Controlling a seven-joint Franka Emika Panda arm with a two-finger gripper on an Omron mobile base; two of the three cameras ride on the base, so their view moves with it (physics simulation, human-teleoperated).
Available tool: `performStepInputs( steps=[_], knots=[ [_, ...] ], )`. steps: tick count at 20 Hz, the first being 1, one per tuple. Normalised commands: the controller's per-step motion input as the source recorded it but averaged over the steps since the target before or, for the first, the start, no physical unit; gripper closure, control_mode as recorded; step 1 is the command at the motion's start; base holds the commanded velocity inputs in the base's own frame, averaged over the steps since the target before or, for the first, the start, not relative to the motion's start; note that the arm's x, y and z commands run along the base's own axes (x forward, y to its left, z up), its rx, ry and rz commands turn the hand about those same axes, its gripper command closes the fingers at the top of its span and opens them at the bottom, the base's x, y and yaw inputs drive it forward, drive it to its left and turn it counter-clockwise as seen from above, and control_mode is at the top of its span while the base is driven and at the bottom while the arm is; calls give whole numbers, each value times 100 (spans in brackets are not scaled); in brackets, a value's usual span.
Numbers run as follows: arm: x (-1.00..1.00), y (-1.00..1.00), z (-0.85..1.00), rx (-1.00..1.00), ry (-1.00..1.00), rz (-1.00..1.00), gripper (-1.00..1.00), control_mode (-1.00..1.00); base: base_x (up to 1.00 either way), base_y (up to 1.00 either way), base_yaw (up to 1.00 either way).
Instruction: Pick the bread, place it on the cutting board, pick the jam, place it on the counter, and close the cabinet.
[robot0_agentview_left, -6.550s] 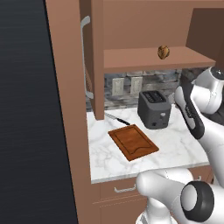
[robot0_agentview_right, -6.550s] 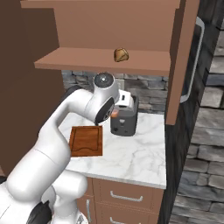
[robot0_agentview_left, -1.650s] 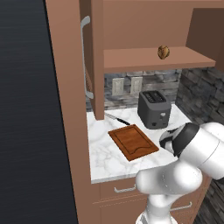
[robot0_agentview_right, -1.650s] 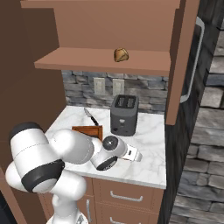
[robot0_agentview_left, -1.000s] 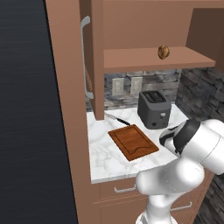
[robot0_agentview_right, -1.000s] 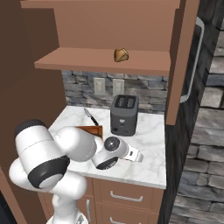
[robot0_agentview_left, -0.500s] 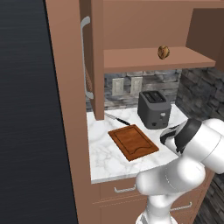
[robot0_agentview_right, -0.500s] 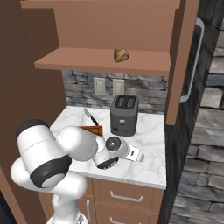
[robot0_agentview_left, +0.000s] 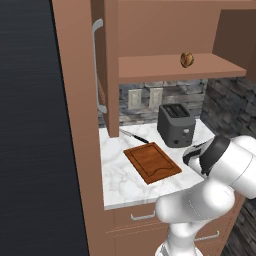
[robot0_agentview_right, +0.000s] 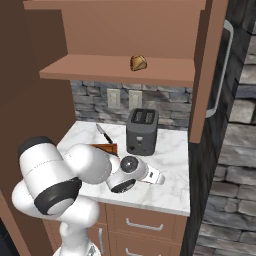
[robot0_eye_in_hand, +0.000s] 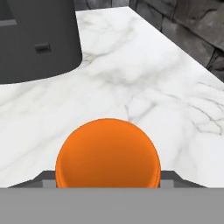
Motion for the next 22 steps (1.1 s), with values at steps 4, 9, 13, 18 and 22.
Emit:
performStepInputs(
  steps=[4,9,13,18,22],
  knots=[
    [0,0,0,0,0,0,-100,-100,0,0,0],
    [0,0,0,0,0,0,-100,-100,0,0,0],
    [0,-1,19,0,-2,0,-100,-100,0,0,0],
    [0,-5,36,0,-4,0,-100,-100,0,0,0],
    [0,-11,40,0,-3,0,-100,-100,0,0,0]
  ],
)
